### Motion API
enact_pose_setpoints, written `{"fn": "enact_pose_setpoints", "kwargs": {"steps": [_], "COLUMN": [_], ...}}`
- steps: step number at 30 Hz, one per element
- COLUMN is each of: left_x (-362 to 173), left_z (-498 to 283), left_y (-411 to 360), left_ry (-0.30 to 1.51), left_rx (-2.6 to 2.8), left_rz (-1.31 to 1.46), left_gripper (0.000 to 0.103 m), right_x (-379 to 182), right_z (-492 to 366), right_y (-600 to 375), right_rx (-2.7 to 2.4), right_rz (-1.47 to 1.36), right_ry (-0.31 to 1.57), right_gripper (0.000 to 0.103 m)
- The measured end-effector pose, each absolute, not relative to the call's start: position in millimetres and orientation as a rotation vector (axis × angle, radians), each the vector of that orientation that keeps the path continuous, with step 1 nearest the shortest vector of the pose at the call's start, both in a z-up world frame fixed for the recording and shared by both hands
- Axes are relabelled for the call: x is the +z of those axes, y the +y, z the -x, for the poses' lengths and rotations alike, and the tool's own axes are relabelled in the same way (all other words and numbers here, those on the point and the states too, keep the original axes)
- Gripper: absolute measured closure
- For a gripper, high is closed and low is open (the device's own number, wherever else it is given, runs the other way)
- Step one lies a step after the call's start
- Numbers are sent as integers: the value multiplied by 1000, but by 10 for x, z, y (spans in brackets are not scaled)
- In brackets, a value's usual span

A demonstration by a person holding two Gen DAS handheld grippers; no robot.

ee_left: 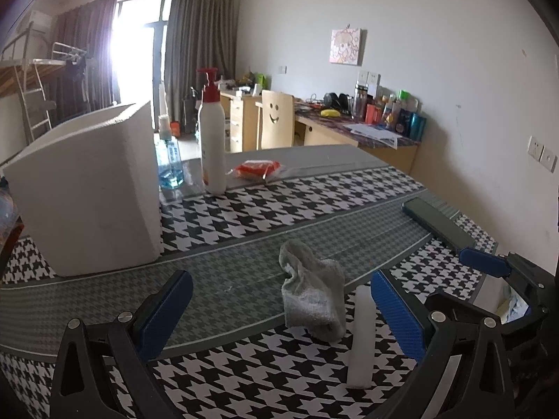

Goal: Organize soft objects
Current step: 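Close the left tool on the grey sock and lift it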

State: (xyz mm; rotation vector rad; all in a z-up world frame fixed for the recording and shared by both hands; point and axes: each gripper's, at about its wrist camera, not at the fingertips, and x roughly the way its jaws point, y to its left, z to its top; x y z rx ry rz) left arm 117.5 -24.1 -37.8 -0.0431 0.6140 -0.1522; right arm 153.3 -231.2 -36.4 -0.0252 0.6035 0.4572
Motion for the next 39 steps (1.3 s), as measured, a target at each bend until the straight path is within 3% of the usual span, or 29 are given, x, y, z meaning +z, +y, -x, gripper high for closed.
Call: {"fn": "enact_pose_setpoints", "kwargs": {"steps": [15,22,27,39], "left_x": [-573,-715,-753,-890], "left_z": [-1334,-1454,-1483,-1643], "left_y": [-294,-348,-384,-460], "left_ry": [702,780,798,877], "left_rx": [-179,-214,-217,-252], "left_rz": [33,42,32,30], "left_gripper": [2,16,17,44], "right_x": [-522,-609,-649,-725], "right_z": [-1543,-1585,-1617,-1621], "right_y": [-2281,-2265,-2282,-2277], "right_rx": [453,459,461,479], "right_rz": [26,20,9,6], "right_ry": [661,688,703,734], "right_gripper": [7,7,7,7]}}
